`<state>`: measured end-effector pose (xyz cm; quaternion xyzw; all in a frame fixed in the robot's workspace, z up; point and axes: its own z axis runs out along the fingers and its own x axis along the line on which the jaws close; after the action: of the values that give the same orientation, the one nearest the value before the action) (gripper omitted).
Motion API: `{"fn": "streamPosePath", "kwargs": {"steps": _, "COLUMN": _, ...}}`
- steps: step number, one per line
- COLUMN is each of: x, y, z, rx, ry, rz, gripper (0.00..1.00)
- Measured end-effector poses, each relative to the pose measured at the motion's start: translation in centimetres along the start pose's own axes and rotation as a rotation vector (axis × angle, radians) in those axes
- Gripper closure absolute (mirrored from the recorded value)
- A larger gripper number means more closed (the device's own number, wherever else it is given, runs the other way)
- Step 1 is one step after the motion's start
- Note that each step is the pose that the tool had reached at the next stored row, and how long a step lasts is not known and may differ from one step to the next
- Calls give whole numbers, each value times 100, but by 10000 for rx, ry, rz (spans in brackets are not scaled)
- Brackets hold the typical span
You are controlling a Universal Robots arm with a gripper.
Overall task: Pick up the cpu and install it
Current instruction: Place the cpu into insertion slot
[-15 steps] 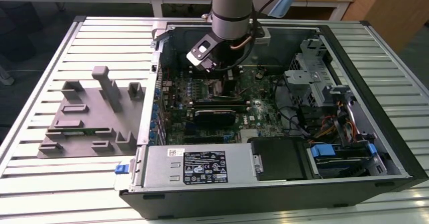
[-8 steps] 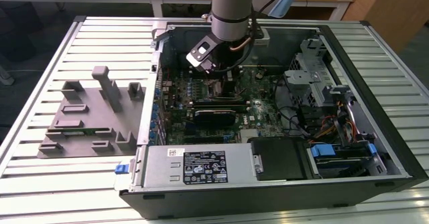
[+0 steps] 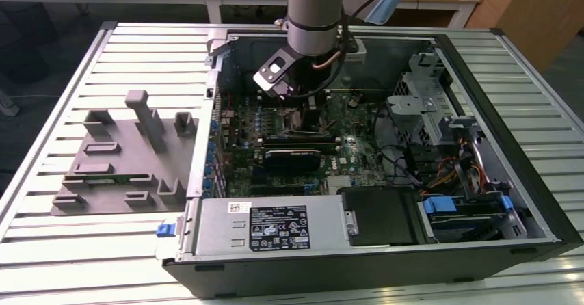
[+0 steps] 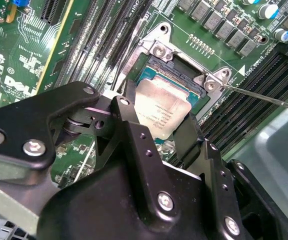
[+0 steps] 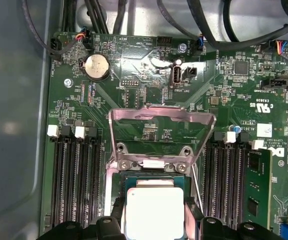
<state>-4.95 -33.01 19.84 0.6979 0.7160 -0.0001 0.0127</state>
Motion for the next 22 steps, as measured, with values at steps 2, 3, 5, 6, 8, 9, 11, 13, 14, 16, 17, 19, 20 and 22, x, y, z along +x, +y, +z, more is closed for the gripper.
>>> {"fn": "streamPosePath", "kwargs": {"steps": 2, "x": 1, "y": -2, "z": 8, "rx": 1, "ry": -2, "rz": 4, "gripper": 45}}
{"fn": "streamPosePath", "kwargs": {"steps": 3, "x": 1, "y": -4, "z": 13, "rx": 1, "ry": -1, "rz": 9, "gripper": 45}}
{"fn": "streamPosePath", "kwargs": {"steps": 5, "x": 0, "y": -7, "z": 18, "rx": 3, "ry": -4, "rz": 24, "gripper": 45}}
{"fn": "streamPosePath", "kwargs": {"steps": 6, "x": 0, "y": -7, "z": 19, "rx": 4, "ry": -5, "rz": 28, "gripper": 45}}
{"fn": "streamPosePath", "kwargs": {"steps": 8, "x": 1, "y": -7, "z": 27, "rx": 1, "ry": -1, "rz": 48, "gripper": 45}}
{"fn": "streamPosePath", "kwargs": {"steps": 9, "x": 1, "y": -8, "z": 30, "rx": 3, "ry": -3, "rz": 81, "gripper": 45}}
{"fn": "streamPosePath", "kwargs": {"steps": 11, "x": 1, "y": -8, "z": 33, "rx": 5, "ry": -6, "rz": 153, "gripper": 45}}
{"fn": "streamPosePath", "kwargs": {"steps": 13, "x": 3, "y": -9, "z": 36, "rx": 4, "ry": -5, "rz": 176, "gripper": 45}}
{"fn": "streamPosePath", "kwargs": {"steps": 14, "x": 6, "y": -10, "z": 38, "rx": 3, "ry": -2, "rz": 182, "gripper": 45}}
{"fn": "streamPosePath", "kwargs": {"steps": 16, "x": 11, "y": -10, "z": 40, "rx": 4, "ry": -3, "rz": 187, "gripper": 45}}
{"fn": "streamPosePath", "kwargs": {"steps": 17, "x": 14, "y": -11, "z": 41, "rx": 4, "ry": -3, "rz": 188, "gripper": 45}}
{"fn": "streamPosePath", "kwargs": {"steps": 19, "x": 22, "y": -15, "z": 44, "rx": 4, "ry": -4, "rz": 191, "gripper": 45}}
{"fn": "streamPosePath", "kwargs": {"steps": 20, "x": 24, "y": -16, "z": 46, "rx": 4, "ry": -5, "rz": 194, "gripper": 45}}
{"fn": "streamPosePath", "kwargs": {"steps": 22, "x": 24, "y": -16, "z": 52, "rx": 6, "ry": -6, "rz": 222, "gripper": 45}}
